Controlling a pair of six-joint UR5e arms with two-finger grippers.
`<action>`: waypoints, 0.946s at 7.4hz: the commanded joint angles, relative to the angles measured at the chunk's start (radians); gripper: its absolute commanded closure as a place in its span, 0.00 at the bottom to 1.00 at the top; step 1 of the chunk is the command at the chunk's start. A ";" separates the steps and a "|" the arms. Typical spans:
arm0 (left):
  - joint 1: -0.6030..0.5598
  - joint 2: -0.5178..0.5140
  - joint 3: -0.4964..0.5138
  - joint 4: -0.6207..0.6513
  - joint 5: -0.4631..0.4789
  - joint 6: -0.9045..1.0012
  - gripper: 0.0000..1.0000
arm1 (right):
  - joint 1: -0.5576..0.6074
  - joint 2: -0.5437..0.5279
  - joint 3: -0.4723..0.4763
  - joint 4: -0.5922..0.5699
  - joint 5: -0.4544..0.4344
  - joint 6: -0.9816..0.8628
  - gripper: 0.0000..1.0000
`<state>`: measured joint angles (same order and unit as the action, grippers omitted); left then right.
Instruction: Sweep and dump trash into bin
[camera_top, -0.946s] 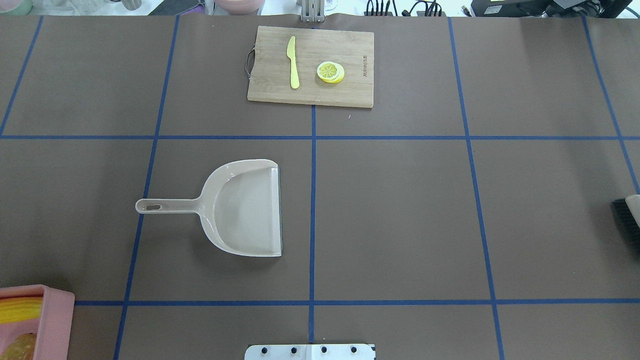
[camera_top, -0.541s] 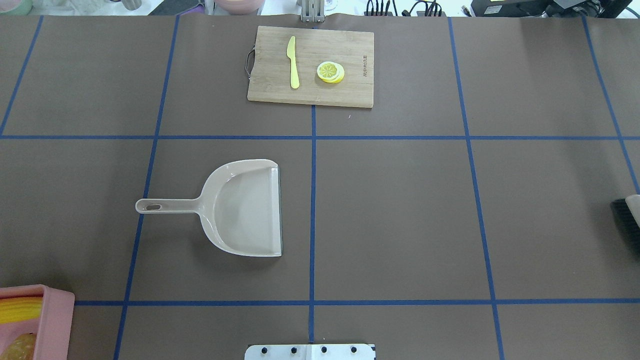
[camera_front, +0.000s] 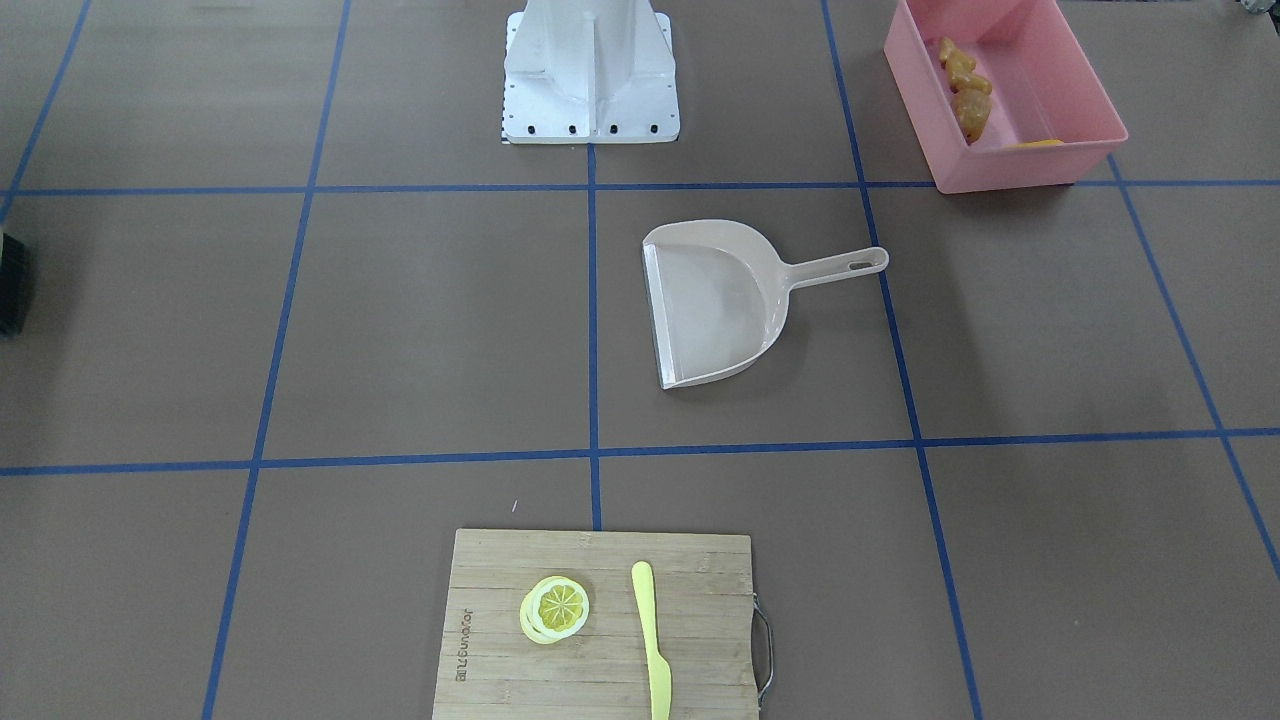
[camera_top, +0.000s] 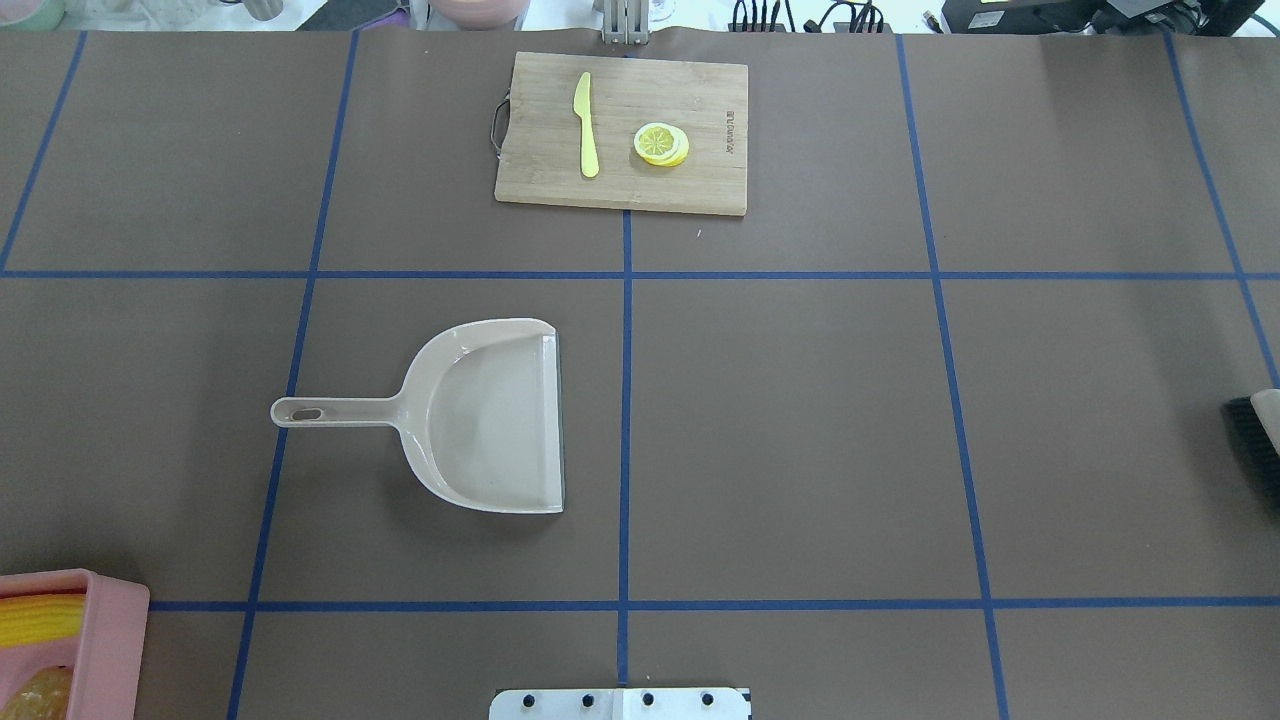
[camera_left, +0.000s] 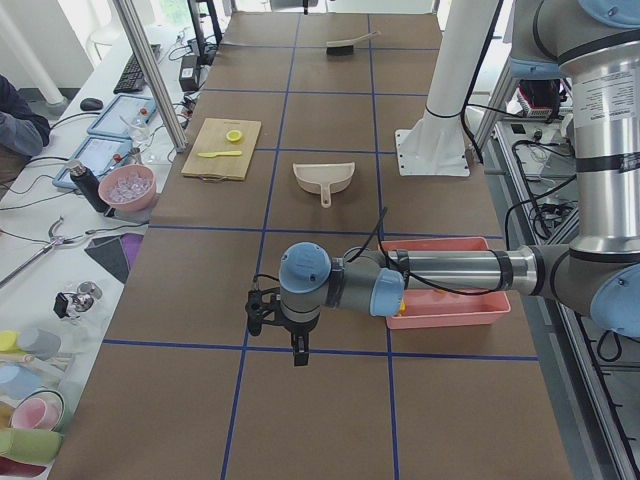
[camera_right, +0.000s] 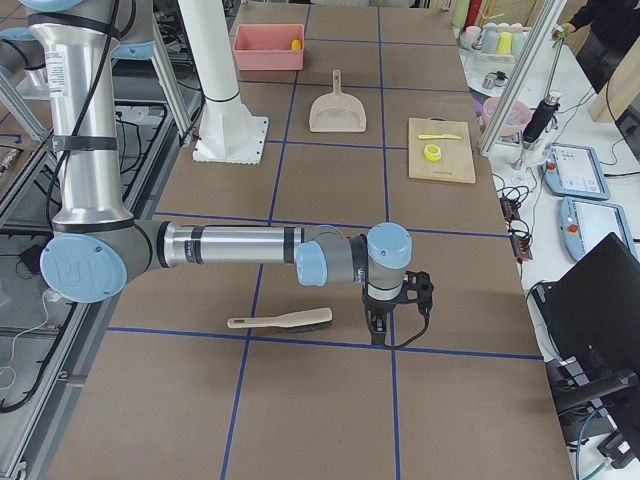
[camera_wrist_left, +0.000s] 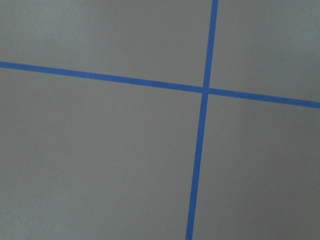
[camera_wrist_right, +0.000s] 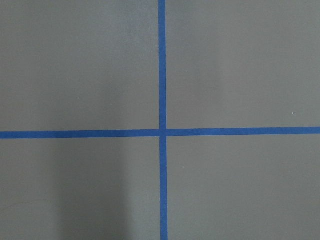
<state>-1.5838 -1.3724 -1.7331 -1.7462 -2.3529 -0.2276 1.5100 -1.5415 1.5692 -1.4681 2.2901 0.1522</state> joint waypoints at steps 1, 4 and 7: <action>-0.005 0.041 -0.020 -0.003 0.000 0.001 0.01 | -0.004 0.006 -0.008 0.000 -0.001 0.001 0.00; -0.054 0.039 -0.039 -0.006 -0.070 -0.001 0.01 | -0.004 0.008 -0.011 0.000 -0.001 0.001 0.00; -0.090 0.045 -0.054 -0.004 -0.152 -0.001 0.01 | -0.004 0.009 -0.012 0.000 -0.001 0.001 0.00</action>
<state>-1.6583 -1.3306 -1.7805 -1.7509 -2.4812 -0.2291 1.5064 -1.5335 1.5581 -1.4680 2.2887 0.1534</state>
